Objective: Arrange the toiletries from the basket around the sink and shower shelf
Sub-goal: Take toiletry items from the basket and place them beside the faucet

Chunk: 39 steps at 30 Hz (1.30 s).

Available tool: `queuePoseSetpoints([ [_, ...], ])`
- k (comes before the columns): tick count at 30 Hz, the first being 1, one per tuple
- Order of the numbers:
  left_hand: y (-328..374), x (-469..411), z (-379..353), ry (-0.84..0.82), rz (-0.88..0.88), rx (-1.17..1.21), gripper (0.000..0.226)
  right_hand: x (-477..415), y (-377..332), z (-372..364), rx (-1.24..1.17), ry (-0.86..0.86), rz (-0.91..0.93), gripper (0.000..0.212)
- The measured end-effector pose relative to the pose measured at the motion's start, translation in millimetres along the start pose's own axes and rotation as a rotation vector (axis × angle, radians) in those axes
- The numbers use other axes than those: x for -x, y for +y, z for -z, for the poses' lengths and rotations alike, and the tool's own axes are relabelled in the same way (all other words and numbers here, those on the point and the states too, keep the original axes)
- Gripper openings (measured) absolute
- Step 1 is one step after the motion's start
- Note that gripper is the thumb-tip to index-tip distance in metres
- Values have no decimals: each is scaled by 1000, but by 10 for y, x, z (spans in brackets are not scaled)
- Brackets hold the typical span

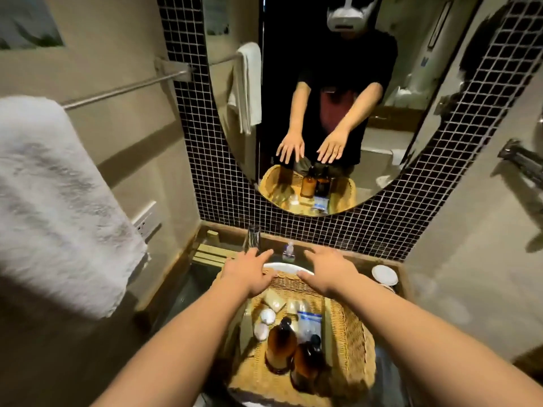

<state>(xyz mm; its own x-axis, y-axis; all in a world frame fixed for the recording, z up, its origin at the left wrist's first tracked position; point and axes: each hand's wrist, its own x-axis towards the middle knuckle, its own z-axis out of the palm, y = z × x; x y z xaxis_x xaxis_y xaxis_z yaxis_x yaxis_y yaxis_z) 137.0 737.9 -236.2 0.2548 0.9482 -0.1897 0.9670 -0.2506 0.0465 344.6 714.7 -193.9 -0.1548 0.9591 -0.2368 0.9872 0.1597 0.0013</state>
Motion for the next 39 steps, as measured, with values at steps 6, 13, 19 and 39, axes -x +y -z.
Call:
queuePoseSetpoints([
  [6, -376, -643, -390, -136, -79, -44, 71, -661, 16, -321, -49, -173, 5, 69],
  [13, -452, -983, -1040, -308, -117, 0, 70, -1029, 75, -825, -12, -300, 55, 66],
  [19, -312, -1088, -1370, -361, -116, 30, 67, -1207, 135, -1234, -16, -452, 114, 71],
  [39, 165, -1136, -1945, -319, -174, 154, 64, -1116, 194, -2194, -178, -342, -72, 75],
])
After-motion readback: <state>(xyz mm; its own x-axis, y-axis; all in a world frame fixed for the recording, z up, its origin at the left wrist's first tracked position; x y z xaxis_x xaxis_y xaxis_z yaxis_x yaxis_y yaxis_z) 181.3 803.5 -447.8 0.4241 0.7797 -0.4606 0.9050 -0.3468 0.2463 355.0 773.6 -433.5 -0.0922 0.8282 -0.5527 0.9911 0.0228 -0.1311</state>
